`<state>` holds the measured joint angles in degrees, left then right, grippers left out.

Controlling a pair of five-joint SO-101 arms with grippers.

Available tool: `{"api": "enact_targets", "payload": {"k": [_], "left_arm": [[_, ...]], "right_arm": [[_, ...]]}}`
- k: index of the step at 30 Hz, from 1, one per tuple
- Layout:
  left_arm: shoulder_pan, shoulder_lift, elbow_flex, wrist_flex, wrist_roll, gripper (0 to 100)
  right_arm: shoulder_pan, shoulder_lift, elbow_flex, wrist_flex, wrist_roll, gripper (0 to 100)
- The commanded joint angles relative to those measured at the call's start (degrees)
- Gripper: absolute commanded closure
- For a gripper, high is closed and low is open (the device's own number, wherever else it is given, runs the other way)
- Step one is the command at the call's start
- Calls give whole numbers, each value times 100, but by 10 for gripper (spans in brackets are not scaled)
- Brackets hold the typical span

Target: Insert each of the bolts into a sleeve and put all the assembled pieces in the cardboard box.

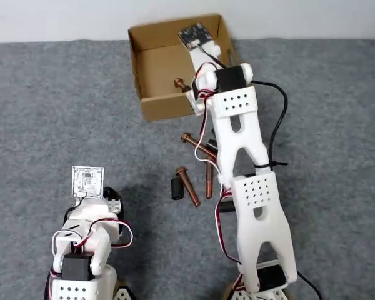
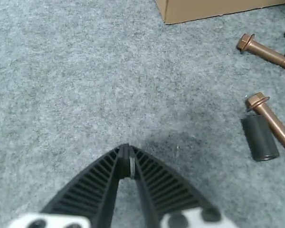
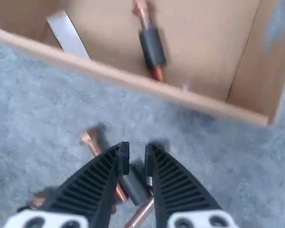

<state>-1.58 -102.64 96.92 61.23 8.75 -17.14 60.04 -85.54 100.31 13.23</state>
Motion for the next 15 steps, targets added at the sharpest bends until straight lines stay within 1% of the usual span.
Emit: {"api": "enact_targets", "payload": {"k": [1,4,11,15], "left_arm": [[-44,-18,-40,-176,0,994],[-44,-18,-40,-176,0,994],[-44,-18,-40,-176,0,994],[-44,-18,-40,-176,0,994]], "right_arm": [[215,-92,422,251,-79,880],[268,-92,835,251,-343,825],[277,-4,1415,215,-352,832],[347,233,1477,84,-343,832]]}}
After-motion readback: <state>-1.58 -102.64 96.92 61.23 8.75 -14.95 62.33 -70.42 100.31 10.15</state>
